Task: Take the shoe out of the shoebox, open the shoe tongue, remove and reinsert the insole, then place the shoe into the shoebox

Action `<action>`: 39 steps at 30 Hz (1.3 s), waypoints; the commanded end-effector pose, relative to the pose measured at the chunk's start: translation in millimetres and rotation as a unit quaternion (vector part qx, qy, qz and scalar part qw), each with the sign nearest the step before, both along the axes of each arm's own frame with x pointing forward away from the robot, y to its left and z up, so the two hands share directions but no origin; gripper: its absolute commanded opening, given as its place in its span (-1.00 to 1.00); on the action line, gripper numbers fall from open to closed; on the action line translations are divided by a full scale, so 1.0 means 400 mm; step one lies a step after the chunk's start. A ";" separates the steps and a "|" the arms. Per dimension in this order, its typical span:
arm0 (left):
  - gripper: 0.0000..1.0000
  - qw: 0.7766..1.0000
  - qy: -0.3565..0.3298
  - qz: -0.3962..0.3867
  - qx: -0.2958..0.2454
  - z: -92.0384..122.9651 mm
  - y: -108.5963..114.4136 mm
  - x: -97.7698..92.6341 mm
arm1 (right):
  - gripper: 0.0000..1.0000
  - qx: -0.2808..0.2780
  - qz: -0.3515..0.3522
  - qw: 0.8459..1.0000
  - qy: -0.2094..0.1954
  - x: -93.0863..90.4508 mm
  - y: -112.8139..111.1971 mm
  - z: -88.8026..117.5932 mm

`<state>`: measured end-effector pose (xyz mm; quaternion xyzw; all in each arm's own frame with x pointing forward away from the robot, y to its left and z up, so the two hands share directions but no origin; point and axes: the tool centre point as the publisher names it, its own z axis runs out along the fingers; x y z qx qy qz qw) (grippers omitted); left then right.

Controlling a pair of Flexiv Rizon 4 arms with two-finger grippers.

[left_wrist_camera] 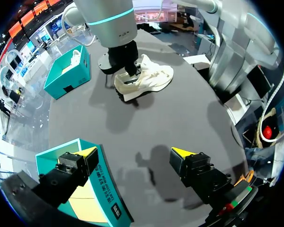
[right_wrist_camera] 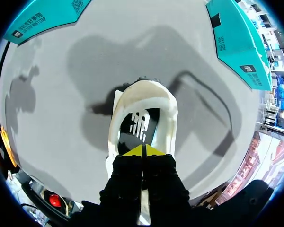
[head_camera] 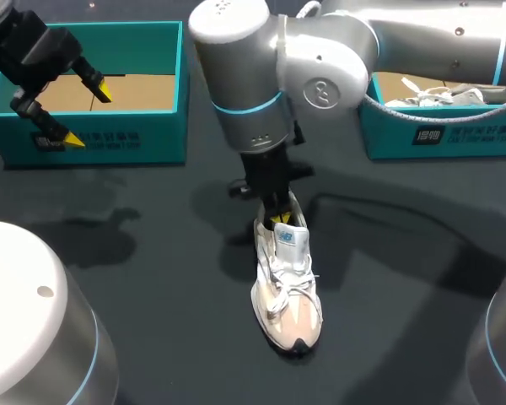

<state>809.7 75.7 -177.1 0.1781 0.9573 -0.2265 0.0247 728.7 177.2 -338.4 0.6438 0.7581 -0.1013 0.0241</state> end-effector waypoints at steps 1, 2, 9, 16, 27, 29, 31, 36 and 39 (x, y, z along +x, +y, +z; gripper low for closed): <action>1.00 1.000 0.000 -0.001 0.002 0.001 0.000 0.001 | -1.00 0.029 0.002 1.000 -0.001 -0.017 -0.021 0.003; 1.00 1.000 0.000 -0.001 0.002 0.001 0.000 0.001 | -1.00 0.028 0.001 1.000 0.001 -0.018 -0.021 0.002; 1.00 1.000 0.000 -0.001 0.002 0.001 0.000 0.001 | -0.76 0.033 -0.008 0.999 0.007 -0.028 -0.020 -0.012; 1.00 1.000 0.000 -0.001 0.002 0.001 0.000 0.001 | -0.69 0.035 -0.011 0.999 0.010 -0.036 -0.013 -0.016; 1.00 1.000 0.000 -0.001 0.002 0.001 0.000 0.001 | -0.12 0.040 -0.016 0.999 0.010 -0.055 -0.001 -0.023; 1.00 1.000 0.000 -0.001 0.002 0.001 0.000 0.001 | -0.05 0.040 -0.016 0.999 0.009 -0.055 0.000 -0.023; 1.00 1.000 0.000 -0.001 0.002 0.001 0.000 0.001 | -0.02 0.039 -0.016 0.999 0.010 -0.055 0.000 -0.023; 1.00 1.000 0.000 -0.001 0.002 0.001 0.000 0.001 | 0.23 0.036 -0.016 0.999 0.014 -0.049 -0.002 -0.024; 1.00 1.000 0.000 -0.001 0.002 0.001 0.000 0.001 | 0.37 0.036 -0.016 0.999 0.019 -0.044 -0.005 -0.030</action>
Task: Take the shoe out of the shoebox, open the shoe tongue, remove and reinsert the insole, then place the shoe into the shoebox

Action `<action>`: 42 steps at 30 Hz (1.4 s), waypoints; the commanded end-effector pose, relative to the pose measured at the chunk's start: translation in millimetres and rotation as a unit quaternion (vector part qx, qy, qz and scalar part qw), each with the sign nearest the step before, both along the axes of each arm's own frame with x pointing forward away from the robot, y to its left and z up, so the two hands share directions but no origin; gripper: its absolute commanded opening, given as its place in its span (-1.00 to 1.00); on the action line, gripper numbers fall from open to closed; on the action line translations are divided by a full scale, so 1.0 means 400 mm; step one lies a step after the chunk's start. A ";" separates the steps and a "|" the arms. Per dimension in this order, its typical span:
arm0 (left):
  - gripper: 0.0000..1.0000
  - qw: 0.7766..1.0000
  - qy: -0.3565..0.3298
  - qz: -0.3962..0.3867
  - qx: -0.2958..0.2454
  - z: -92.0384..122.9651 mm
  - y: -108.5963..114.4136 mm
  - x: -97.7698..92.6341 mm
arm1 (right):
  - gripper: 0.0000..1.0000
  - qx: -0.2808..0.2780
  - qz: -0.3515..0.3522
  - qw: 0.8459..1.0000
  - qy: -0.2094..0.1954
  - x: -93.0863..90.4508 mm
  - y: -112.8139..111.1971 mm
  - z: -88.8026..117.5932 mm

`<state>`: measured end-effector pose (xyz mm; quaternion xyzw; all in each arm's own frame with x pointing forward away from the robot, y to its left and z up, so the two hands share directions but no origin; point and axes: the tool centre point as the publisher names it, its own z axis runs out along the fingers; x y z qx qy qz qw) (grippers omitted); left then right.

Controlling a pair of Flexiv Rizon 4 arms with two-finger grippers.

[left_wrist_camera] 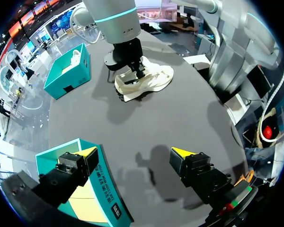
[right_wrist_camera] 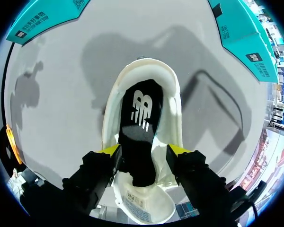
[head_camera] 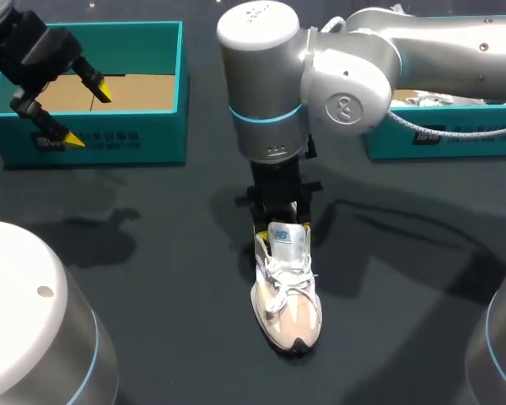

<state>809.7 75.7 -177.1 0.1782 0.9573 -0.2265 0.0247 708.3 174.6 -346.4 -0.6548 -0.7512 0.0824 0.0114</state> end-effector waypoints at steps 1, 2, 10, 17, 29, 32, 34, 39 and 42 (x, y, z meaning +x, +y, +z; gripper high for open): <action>1.00 1.000 0.000 -0.001 0.002 0.001 0.000 0.001 | 0.41 0.000 0.000 1.000 0.006 0.008 0.002 -0.011; 1.00 1.000 0.000 -0.001 0.002 0.001 0.000 0.001 | 0.45 -0.001 -0.001 1.000 0.004 0.009 0.002 -0.012; 1.00 1.000 0.000 -0.001 0.002 0.001 0.000 0.001 | 0.78 -0.005 0.004 1.000 0.002 0.008 0.006 -0.008; 1.00 1.000 0.000 -0.001 0.002 0.001 0.000 0.001 | 0.98 -0.009 -0.005 1.000 -0.003 -0.012 0.006 0.003; 1.00 1.000 0.000 -0.001 0.002 0.001 0.000 0.001 | 1.00 -0.014 -0.006 1.000 -0.019 -0.019 0.002 0.022; 1.00 1.000 0.000 -0.001 0.002 0.001 0.000 0.001 | 1.00 -0.017 -0.008 1.000 -0.024 -0.021 -0.001 0.031; 1.00 1.000 0.000 -0.001 0.002 0.001 0.000 0.001 | 1.00 -0.019 -0.010 0.999 -0.027 -0.022 -0.002 0.035; 1.00 1.000 0.000 -0.001 0.002 0.001 0.000 0.001 | 1.00 -0.021 -0.010 0.999 -0.034 -0.021 -0.004 0.041; 1.00 1.000 0.000 -0.001 0.002 0.001 0.000 0.001 | 0.95 -0.024 -0.013 0.999 -0.038 -0.020 -0.004 0.047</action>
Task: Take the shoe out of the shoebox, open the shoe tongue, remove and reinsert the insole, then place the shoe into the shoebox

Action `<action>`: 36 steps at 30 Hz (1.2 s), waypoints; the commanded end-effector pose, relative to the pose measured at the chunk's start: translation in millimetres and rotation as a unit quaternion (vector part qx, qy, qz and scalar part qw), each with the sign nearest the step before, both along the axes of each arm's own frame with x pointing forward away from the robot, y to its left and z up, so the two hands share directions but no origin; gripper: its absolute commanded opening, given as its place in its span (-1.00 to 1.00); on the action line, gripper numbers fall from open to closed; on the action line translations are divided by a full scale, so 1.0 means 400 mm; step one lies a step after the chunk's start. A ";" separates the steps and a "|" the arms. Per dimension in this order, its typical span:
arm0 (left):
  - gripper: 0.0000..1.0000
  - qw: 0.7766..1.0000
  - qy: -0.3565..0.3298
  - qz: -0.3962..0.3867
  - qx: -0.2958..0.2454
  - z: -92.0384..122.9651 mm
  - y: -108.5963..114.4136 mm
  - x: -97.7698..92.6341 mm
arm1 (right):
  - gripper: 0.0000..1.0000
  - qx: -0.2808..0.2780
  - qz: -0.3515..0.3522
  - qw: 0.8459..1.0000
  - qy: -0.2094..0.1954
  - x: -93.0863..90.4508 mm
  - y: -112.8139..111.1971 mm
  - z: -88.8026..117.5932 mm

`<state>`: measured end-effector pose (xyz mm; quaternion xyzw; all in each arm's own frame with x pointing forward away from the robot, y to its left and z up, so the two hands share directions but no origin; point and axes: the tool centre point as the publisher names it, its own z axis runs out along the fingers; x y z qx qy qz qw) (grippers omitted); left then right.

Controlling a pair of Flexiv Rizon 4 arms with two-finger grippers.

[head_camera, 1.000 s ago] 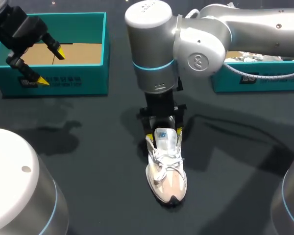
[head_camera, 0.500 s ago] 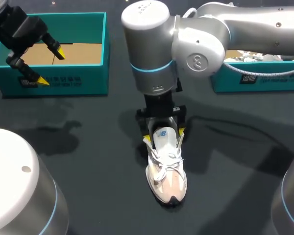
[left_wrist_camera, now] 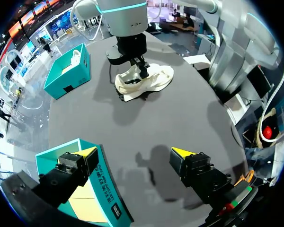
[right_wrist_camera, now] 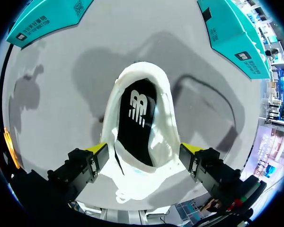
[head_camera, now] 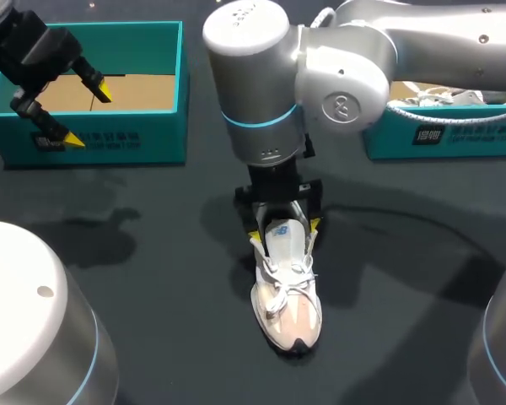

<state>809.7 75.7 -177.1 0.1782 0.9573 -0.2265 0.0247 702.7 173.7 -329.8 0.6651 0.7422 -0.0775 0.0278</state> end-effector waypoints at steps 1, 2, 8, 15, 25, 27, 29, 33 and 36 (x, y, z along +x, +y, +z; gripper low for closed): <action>1.00 1.000 0.000 -0.001 0.002 0.001 0.000 0.001 | 0.91 -0.001 -0.003 1.000 -0.006 -0.007 -0.002 0.007; 1.00 1.000 0.000 -0.001 0.002 0.001 0.000 0.001 | 0.72 -0.002 -0.003 1.000 -0.006 -0.008 -0.003 0.008; 1.00 1.000 0.000 -0.001 0.002 0.001 0.000 0.001 | 0.52 0.000 -0.008 1.000 -0.003 -0.019 -0.008 0.006; 1.00 1.000 0.000 -0.001 0.002 0.001 0.000 0.001 | 0.68 0.004 -0.016 1.000 0.000 -0.046 -0.009 0.007; 1.00 1.000 0.000 -0.001 0.002 0.001 0.000 0.001 | 0.43 0.001 -0.035 0.999 -0.007 -0.105 -0.011 0.028; 1.00 1.000 0.000 -0.001 0.002 0.001 0.000 0.001 | 0.16 -0.001 -0.036 0.999 -0.013 -0.121 -0.008 0.040; 1.00 1.000 0.000 -0.001 0.002 0.001 0.000 0.001 | -0.01 -0.002 -0.037 0.999 -0.017 -0.134 -0.005 0.049; 1.00 1.000 0.000 -0.001 0.002 0.001 0.000 0.001 | -0.12 -0.004 -0.038 0.999 -0.030 -0.151 0.000 0.064; 1.00 1.000 0.000 -0.001 0.002 0.001 0.000 0.001 | -0.21 -0.011 -0.036 0.999 -0.037 -0.154 0.003 0.074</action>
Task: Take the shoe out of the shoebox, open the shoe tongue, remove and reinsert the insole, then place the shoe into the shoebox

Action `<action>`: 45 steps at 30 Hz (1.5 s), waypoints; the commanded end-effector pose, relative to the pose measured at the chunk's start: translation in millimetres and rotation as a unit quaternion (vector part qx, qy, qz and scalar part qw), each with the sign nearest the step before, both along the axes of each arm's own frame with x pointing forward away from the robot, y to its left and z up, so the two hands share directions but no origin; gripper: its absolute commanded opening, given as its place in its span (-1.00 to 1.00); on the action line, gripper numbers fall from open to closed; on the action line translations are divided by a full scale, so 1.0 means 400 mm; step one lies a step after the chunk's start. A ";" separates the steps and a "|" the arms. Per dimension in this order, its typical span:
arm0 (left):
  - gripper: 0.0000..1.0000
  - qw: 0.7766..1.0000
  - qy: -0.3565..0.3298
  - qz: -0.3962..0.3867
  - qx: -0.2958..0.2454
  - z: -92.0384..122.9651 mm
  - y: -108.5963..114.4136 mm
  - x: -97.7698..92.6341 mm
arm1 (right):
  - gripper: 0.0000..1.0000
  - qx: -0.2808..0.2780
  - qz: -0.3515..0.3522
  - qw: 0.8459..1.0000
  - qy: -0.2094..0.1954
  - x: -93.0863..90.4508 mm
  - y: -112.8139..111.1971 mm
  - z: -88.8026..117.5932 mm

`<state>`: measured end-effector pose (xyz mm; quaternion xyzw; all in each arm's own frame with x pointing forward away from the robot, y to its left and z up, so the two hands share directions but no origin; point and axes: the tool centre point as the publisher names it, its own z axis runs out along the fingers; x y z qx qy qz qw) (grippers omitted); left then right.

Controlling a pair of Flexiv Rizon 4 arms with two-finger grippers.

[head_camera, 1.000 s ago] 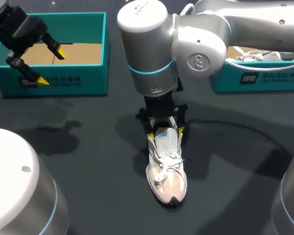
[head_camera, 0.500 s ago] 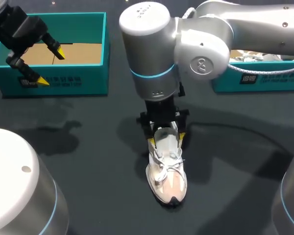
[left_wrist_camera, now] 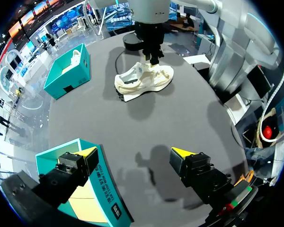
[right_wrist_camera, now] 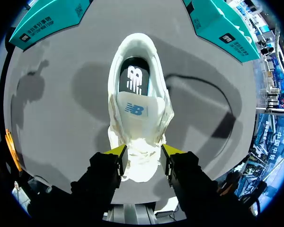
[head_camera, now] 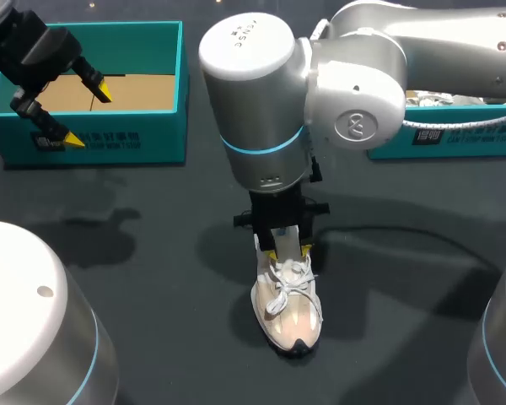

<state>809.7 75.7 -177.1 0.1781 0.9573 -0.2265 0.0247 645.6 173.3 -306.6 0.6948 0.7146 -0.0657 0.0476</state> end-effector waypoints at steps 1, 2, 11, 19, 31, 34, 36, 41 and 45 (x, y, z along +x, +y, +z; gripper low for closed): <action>1.00 1.000 0.000 -0.001 0.002 0.001 0.000 0.001 | -0.22 -0.007 0.002 1.000 -0.011 -0.011 0.005 0.016; 1.00 1.000 0.000 -0.001 0.002 0.001 0.000 0.001 | -0.25 -0.007 0.002 1.000 -0.013 -0.011 0.004 0.016; 1.00 1.000 0.000 -0.001 0.002 0.001 0.000 0.001 | -0.57 -0.003 0.007 1.000 -0.013 0.015 0.000 0.004; 1.00 1.000 0.000 -0.001 0.002 0.001 0.000 0.001 | -0.53 0.003 0.027 1.000 -0.012 0.077 -0.012 -0.030; 1.00 1.000 0.000 -0.001 0.002 0.001 0.000 0.001 | -0.57 0.027 0.052 0.998 -0.010 0.133 -0.028 -0.068; 1.00 1.000 0.000 -0.001 0.002 0.001 0.000 0.001 | -0.55 0.013 0.052 0.998 -0.020 0.120 -0.023 -0.037; 1.00 1.000 0.000 -0.001 0.002 0.001 0.000 0.001 | -0.55 0.007 0.056 0.998 -0.025 0.114 -0.019 -0.027; 1.00 1.000 0.000 -0.001 0.002 0.001 0.000 0.001 | -0.55 0.018 0.070 0.997 -0.017 0.132 -0.019 -0.050; 1.00 1.000 0.000 -0.001 0.002 0.001 0.000 0.001 | -0.51 0.031 0.078 0.996 -0.003 0.159 -0.022 -0.085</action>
